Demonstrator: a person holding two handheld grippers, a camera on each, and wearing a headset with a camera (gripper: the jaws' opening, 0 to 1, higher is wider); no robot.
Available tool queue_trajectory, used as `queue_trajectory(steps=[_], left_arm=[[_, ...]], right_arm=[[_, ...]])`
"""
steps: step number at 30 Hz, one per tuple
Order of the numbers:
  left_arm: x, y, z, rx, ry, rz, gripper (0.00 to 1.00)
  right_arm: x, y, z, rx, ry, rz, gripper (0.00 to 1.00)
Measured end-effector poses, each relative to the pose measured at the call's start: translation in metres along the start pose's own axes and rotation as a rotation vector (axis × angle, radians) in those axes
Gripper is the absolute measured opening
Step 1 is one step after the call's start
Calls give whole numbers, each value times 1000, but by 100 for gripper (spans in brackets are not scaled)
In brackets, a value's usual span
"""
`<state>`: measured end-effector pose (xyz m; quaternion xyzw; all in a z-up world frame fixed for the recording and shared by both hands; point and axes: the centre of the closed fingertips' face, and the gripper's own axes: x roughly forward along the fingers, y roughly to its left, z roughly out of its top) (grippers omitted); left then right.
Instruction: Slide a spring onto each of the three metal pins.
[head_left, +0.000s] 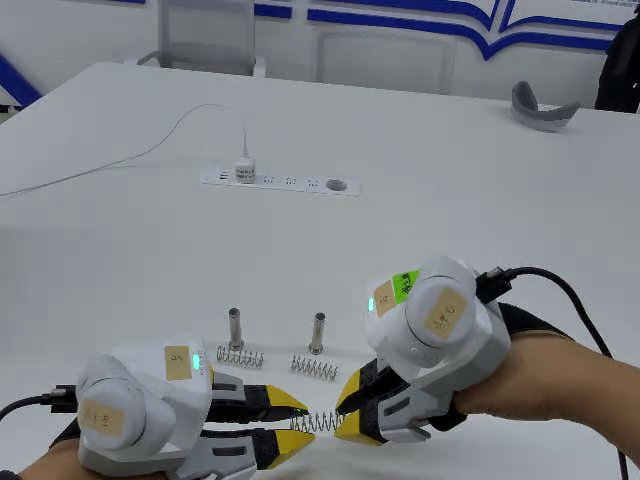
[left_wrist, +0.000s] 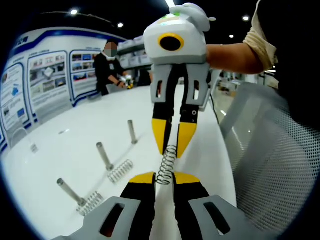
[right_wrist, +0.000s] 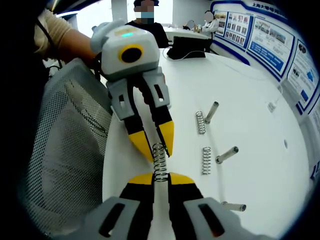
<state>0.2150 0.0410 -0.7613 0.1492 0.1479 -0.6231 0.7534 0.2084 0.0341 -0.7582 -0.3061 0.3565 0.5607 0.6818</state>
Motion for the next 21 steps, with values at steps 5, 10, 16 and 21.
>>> queue_trajectory(steps=[5, 10, 16, 21], left_arm=[[0, 0, -1, 2, 7, 0, 12], [0, -1, -2, 6, 13, 0, 12], [0, -2, -2, 10, 12, -1, 12], [0, -2, -2, 12, 11, 1, 12]], right_arm=[[-4, 2, 8, -8, -15, -1, 11], [-7, 2, 16, -14, -39, -3, 11], [-10, 3, 26, -19, -69, -5, 11], [-10, 3, 31, -18, -89, -8, 11]])
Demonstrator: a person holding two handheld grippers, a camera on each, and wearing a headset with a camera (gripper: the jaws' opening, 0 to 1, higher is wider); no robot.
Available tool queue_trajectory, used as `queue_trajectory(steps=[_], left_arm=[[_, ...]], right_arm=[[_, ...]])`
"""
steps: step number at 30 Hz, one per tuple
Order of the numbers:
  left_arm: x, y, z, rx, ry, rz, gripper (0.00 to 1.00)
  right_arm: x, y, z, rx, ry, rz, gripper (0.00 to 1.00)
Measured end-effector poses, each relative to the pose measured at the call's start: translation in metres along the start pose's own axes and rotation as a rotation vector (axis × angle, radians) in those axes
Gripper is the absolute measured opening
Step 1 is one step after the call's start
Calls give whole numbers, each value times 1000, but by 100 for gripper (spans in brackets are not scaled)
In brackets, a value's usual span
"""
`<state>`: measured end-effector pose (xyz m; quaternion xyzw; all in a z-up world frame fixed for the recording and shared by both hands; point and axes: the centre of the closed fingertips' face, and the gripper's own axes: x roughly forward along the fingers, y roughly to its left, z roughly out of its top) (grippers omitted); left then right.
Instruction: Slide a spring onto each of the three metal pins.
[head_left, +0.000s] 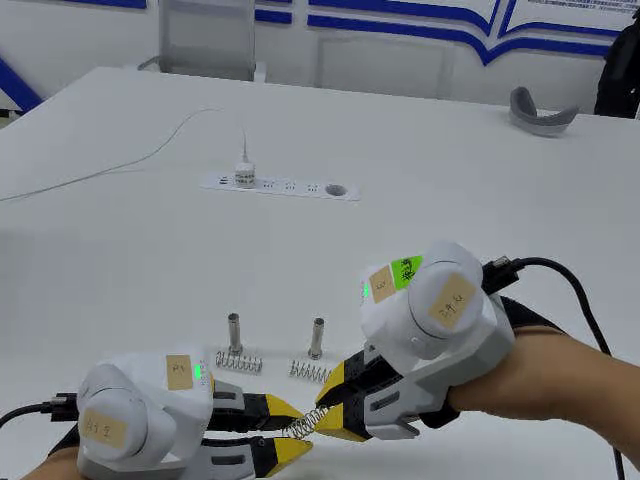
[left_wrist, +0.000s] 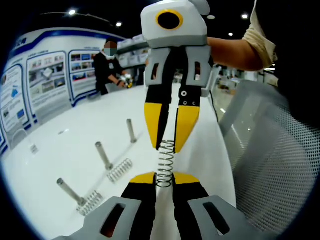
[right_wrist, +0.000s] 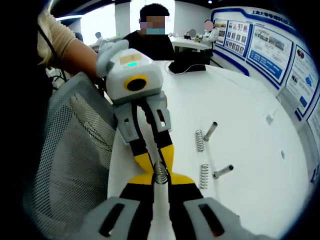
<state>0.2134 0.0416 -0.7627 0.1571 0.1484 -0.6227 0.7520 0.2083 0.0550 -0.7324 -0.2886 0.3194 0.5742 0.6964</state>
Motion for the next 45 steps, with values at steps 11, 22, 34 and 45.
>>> queue_trajectory(steps=[11, 22, 34, 45], left_arm=[[0, 1, 1, 0, -3, 4, 11], [0, 0, 1, -5, -4, 3, 12], [0, 3, 2, -24, -16, 11, 15], [-9, 16, 1, -70, -37, 60, 24]], right_arm=[[3, 0, 17, 4, -58, -5, 11], [10, 2, 26, -6, -82, -7, 11], [7, -3, 20, 2, -69, -19, 11], [-6, -16, 15, 23, -71, -57, 11]])
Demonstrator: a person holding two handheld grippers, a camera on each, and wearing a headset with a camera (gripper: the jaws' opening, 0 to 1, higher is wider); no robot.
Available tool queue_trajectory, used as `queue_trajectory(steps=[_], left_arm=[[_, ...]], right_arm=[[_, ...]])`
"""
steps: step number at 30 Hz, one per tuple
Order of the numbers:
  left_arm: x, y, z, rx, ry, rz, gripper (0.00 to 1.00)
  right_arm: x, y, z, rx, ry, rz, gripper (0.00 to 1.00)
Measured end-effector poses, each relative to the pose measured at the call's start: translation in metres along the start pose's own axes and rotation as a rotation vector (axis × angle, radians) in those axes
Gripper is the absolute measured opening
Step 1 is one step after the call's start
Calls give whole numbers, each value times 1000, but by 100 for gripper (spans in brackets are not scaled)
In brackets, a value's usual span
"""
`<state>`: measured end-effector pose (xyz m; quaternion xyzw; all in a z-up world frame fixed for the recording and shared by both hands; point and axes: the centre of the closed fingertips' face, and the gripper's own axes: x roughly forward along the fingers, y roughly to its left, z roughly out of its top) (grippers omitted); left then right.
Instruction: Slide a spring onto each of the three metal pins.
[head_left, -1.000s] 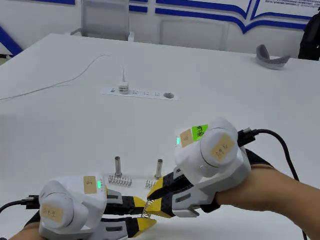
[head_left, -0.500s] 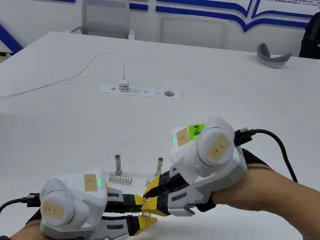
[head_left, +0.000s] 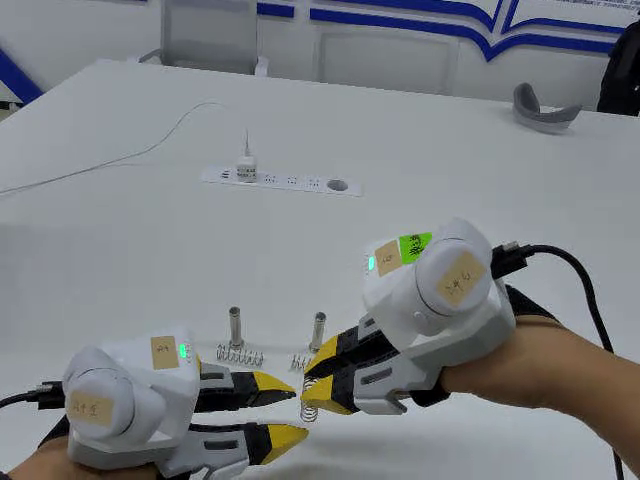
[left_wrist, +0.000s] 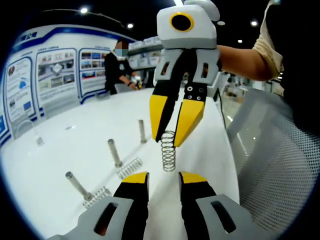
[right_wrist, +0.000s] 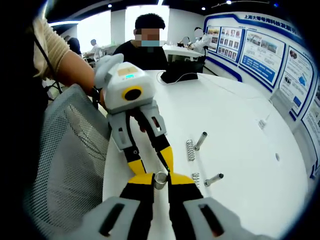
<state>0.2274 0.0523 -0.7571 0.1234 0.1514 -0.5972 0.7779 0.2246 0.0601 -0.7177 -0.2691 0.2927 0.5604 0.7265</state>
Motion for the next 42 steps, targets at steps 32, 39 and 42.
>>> queue_trajectory(steps=[32, 39, 42], left_arm=[[-40, 42, -10, -99, -21, 161, 47], [-48, 49, -15, -116, -15, 193, 50], [-52, 51, -16, -125, -14, 207, 52]], right_arm=[[-51, -49, -21, 78, 1, -152, 11], [-64, -61, -23, 94, 0, -189, 11], [-69, -67, -24, 101, -1, -209, 11]])
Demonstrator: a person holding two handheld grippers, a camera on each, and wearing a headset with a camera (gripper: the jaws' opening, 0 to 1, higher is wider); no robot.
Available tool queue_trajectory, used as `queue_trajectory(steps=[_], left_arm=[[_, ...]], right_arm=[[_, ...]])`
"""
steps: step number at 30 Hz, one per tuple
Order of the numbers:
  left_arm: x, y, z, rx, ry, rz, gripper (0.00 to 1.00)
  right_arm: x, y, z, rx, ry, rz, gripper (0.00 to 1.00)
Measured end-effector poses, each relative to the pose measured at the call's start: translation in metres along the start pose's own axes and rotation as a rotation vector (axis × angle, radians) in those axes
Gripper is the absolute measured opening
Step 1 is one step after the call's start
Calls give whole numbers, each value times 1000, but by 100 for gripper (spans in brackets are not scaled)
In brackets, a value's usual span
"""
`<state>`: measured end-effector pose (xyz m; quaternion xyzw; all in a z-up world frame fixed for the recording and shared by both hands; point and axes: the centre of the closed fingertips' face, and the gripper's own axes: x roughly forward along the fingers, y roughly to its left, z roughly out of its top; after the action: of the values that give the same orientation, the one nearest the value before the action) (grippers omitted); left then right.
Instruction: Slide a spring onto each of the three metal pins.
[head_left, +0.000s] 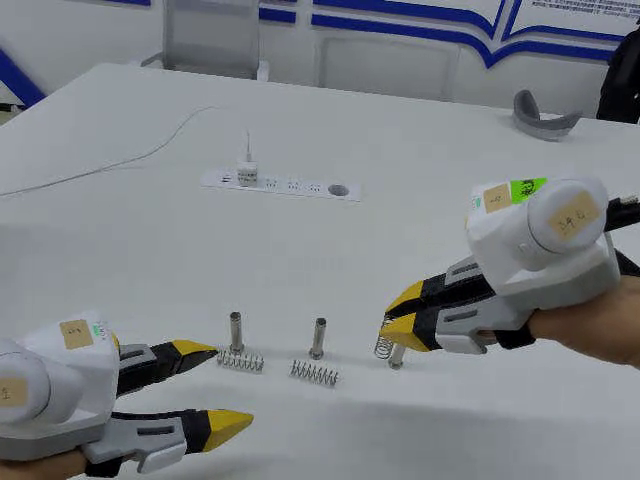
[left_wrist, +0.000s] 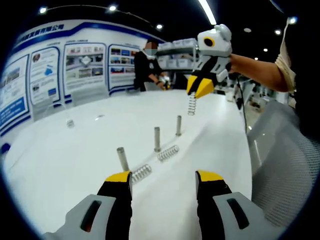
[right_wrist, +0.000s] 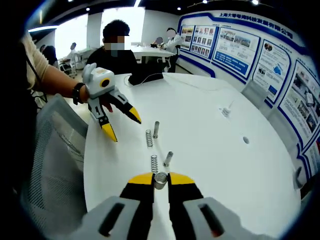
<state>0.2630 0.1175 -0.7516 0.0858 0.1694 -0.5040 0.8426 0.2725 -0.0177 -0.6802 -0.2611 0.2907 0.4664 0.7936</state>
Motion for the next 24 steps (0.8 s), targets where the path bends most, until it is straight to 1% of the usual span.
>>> queue_trajectory(steps=[8, 13, 17, 20, 24], left_arm=[[-4, 4, -2, -13, 3, 24, 54], [-5, 5, -3, -19, 3, 29, 55], [-5, 6, -4, -22, 3, 32, 55], [-5, 6, -4, -25, 2, 35, 55], [-5, 7, -4, -28, 2, 37, 56]], right_arm=[[-8, -18, -3, 17, -2, -49, 11], [-12, -30, -3, 26, -2, -82, 11], [-11, -36, -6, 36, 3, -95, 11], [-8, -40, -13, 38, 23, -109, 11], [-6, -45, -18, 58, 28, -117, 11]])
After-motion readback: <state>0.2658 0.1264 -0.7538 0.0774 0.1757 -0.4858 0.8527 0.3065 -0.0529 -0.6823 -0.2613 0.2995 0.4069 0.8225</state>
